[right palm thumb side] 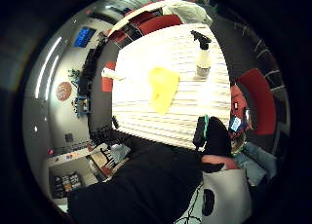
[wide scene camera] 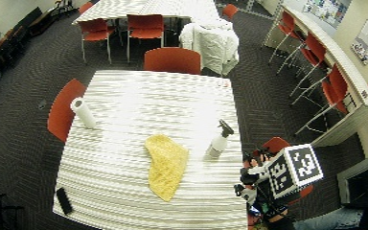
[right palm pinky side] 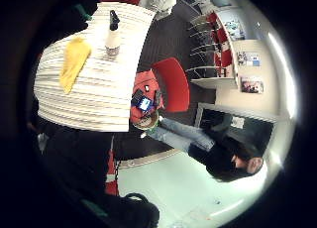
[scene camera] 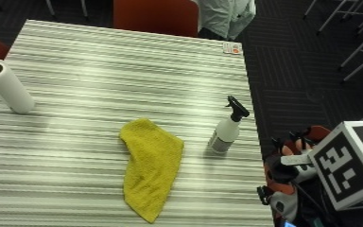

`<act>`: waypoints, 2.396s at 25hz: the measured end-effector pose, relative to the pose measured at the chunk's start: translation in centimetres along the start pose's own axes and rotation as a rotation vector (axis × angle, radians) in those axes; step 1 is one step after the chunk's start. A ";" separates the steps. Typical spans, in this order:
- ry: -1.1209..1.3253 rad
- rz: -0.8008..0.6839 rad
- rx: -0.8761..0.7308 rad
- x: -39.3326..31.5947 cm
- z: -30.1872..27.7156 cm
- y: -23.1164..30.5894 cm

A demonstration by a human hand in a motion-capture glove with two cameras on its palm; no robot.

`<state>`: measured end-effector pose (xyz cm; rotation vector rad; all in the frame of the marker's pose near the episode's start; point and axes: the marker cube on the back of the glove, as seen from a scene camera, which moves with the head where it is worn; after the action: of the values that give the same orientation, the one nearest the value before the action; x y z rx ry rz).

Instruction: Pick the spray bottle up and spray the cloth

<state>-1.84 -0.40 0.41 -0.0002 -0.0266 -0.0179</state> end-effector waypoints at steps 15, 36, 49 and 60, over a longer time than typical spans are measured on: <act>0.025 0.003 -0.006 1.5 -0.2 0.0; -1.129 0.113 -0.028 4.6 5.6 -1.8; -1.317 0.259 -0.020 4.6 10.1 -3.8; -1.289 0.445 0.018 4.0 18.0 -9.4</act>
<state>1.49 -9.87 18.51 0.0003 -1.3148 0.4313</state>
